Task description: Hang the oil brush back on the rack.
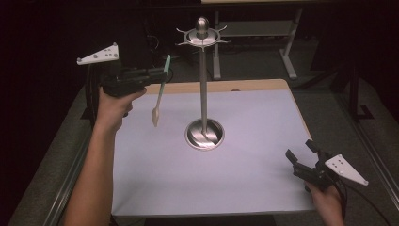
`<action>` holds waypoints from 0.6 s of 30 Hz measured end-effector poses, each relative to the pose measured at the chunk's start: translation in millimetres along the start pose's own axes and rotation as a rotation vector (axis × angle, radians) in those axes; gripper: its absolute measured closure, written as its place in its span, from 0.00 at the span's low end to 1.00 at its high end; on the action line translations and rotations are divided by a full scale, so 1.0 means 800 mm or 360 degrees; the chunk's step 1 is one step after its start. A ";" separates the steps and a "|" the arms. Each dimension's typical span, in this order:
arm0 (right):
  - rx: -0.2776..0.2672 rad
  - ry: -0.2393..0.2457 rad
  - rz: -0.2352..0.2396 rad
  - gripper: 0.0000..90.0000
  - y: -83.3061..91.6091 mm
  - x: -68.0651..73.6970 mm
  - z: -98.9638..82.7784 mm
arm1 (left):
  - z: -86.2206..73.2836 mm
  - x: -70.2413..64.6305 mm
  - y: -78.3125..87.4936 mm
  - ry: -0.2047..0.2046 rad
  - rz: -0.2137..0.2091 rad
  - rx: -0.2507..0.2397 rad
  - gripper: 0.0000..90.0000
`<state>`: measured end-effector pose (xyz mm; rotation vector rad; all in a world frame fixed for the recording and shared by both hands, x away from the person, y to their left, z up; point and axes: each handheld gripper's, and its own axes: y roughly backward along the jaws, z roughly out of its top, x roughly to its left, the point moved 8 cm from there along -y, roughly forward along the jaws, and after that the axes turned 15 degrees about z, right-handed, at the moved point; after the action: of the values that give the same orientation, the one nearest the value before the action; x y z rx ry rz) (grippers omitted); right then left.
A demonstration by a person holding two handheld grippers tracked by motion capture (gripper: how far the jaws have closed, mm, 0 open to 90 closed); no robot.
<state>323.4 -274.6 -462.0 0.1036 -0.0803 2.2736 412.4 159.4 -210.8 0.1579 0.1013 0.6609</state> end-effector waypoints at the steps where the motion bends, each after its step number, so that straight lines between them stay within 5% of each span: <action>1: -0.0001 -0.0002 0.0000 0.15 0.000 0.000 0.000 | 0.004 -0.001 -0.001 -0.0013 -0.0005 0.0000 0.86; 18: -0.0003 -0.0004 0.0002 0.15 0.001 0.000 0.000 | 0.033 -0.002 -0.016 -0.0049 -0.0015 -0.0024 0.86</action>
<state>323.1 -275.2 -461.9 0.1054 -0.0835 2.2746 422.8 145.7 -186.8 0.1531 0.0675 0.6491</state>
